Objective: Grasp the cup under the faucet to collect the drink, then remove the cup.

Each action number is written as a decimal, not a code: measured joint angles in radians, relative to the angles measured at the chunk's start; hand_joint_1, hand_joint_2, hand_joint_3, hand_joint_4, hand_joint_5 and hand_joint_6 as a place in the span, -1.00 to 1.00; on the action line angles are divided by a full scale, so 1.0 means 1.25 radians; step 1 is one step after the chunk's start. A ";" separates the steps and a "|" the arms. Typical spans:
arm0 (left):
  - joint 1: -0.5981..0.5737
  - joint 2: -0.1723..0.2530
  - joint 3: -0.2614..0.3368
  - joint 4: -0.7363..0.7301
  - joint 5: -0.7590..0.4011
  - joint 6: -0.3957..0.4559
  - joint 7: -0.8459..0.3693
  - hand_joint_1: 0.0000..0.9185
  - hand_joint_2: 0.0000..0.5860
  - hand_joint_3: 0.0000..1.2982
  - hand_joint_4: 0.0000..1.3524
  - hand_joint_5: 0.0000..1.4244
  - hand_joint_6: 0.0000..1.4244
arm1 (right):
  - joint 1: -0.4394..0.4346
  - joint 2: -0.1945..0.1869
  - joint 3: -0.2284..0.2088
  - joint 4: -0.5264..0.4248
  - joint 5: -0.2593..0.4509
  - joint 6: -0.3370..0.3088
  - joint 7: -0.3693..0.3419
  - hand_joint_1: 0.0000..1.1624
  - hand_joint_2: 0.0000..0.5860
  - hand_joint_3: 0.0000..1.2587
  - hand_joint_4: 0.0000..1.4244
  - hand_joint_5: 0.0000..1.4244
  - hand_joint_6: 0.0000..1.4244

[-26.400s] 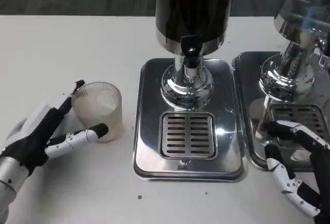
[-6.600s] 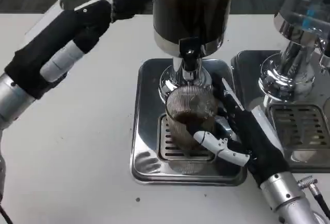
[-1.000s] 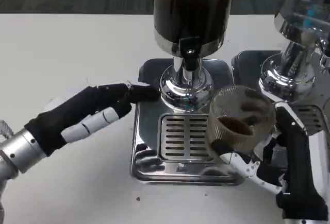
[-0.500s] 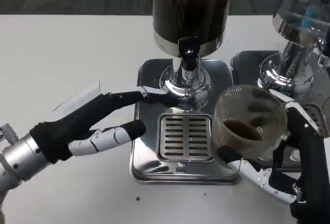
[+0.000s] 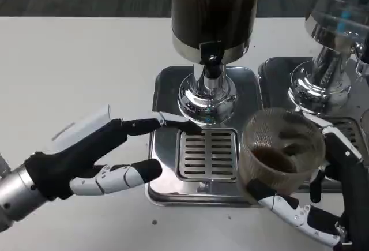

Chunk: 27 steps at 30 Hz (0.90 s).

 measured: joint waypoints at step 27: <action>0.026 0.016 0.001 -0.040 0.000 0.000 0.014 -1.00 -0.27 -0.52 -0.61 -0.70 -0.68 | 0.022 0.008 0.000 -0.034 0.001 0.000 0.025 0.32 -0.28 0.10 0.18 0.43 0.85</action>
